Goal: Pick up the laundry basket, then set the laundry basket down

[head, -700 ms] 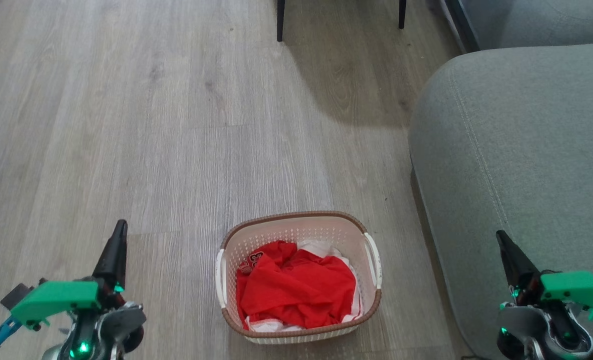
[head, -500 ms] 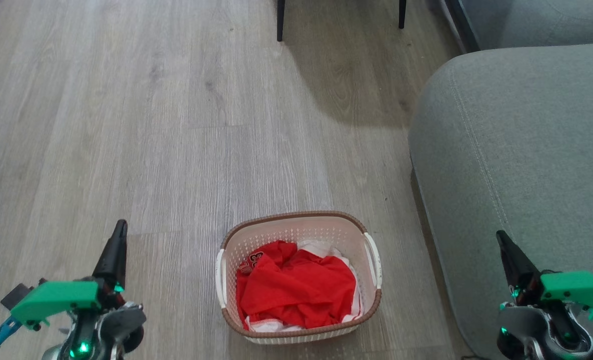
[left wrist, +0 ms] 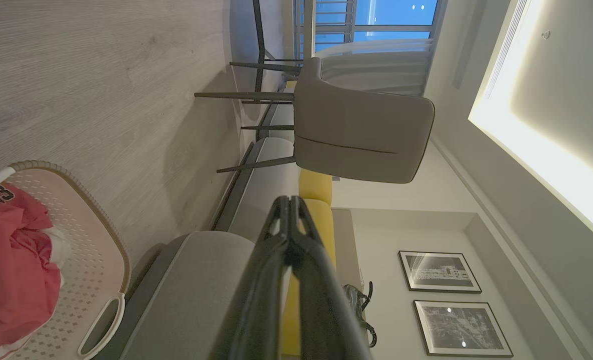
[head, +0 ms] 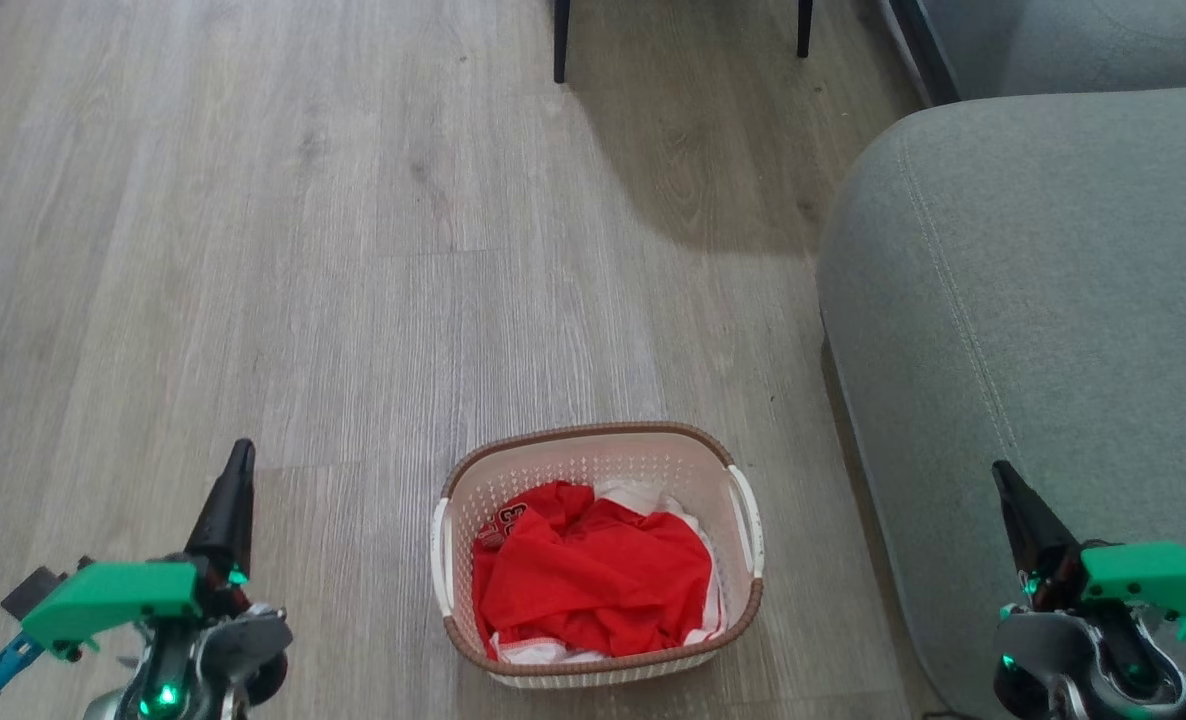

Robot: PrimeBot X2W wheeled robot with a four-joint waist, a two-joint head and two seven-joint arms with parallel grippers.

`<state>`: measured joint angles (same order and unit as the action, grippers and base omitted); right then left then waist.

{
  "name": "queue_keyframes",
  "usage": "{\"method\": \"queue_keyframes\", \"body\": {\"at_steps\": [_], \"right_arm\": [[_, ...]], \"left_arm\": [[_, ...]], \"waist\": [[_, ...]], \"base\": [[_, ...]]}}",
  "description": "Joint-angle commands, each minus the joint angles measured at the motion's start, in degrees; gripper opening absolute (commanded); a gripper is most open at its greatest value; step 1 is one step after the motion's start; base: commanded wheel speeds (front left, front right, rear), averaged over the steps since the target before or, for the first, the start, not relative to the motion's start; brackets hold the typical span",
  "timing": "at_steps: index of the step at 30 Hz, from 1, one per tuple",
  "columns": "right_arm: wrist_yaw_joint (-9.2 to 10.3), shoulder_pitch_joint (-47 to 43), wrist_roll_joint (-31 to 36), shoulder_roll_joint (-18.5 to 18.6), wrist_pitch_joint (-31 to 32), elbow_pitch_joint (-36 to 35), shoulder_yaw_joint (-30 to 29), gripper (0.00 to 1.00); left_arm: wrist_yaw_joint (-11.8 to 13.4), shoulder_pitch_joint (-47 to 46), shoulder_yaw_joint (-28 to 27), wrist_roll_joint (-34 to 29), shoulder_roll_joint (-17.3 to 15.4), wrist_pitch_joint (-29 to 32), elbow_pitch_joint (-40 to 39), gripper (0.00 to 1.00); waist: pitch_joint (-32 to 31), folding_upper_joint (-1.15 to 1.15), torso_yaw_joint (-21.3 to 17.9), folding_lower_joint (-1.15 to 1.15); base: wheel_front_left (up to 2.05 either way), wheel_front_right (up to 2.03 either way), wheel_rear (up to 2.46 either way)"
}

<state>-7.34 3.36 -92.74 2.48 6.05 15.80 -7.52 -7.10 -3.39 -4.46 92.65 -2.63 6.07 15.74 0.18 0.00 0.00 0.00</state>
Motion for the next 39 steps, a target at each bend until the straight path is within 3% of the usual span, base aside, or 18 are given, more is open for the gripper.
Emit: {"method": "queue_keyframes", "body": {"at_steps": [1, 35, 36, 39], "right_arm": [[-0.14, 2.8, 0.6, 0.4, 0.5, -1.8, 0.9, 0.0], [-0.14, 2.8, 0.6, 0.4, 0.5, -1.8, 1.0, 0.0], [0.0, 0.0, 0.0, 0.0, 0.0, 0.2, 0.0, 1.0], [0.0, -1.3, 0.0, -0.4, -0.1, 2.7, 0.3, 1.0]], "left_arm": [[-0.4, -2.8, -2.1, -0.5, -0.2, 0.5, -1.7, 0.0], [-0.4, -2.8, -2.1, -0.5, -0.2, 0.4, -1.7, 0.0], [0.1, 0.0, 0.1, 0.0, 0.0, 0.0, 0.3, 1.0], [0.1, 1.4, 0.3, 0.0, 0.1, 0.0, 2.8, 1.0]], "waist": [[0.0, 0.0, 0.0, 0.0], [0.0, 0.0, 0.0, 0.0], [0.0, 0.0, 0.0, 0.0], [0.0, 0.0, 0.0, 0.0]], "base": [[0.0, 0.0, 0.0], [0.0, 0.0, 0.0], [0.0, 0.0, 0.0], [0.0, 0.0, 0.0]]}}
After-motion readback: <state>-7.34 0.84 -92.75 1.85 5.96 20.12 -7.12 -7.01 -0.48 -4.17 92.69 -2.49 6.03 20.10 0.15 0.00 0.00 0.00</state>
